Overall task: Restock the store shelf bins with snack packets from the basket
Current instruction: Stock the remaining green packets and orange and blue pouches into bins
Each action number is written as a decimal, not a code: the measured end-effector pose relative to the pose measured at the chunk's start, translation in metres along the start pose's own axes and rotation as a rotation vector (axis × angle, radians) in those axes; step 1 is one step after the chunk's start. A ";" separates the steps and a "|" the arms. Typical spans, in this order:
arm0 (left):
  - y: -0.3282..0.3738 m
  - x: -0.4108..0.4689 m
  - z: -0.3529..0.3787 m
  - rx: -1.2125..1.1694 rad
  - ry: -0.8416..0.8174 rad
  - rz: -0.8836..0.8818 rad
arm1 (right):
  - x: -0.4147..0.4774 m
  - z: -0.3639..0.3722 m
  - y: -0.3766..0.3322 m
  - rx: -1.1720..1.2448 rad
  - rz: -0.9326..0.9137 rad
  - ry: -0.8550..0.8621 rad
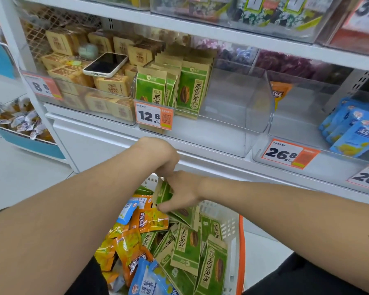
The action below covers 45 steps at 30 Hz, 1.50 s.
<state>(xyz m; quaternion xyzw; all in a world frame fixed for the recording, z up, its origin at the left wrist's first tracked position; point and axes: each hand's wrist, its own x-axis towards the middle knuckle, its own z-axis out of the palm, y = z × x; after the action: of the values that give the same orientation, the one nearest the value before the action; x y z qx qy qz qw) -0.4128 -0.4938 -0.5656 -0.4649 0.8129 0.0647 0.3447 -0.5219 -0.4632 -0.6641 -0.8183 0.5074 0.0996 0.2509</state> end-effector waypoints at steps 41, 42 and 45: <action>-0.052 -0.006 -0.031 -0.743 1.362 -0.292 | -0.005 -0.179 0.023 1.189 0.298 1.279; -0.051 -0.002 -0.031 -0.720 1.353 -0.295 | -0.002 -0.181 0.028 1.202 0.301 1.306; -0.047 0.009 -0.031 -0.648 1.301 -0.311 | 0.001 -0.184 0.033 1.168 0.330 1.373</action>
<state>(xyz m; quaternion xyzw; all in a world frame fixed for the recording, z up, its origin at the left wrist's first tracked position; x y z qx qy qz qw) -0.3934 -0.5398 -0.5371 -0.5973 0.7179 -0.0369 -0.3556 -0.5675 -0.5704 -0.5179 -0.3580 0.6253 -0.6465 0.2508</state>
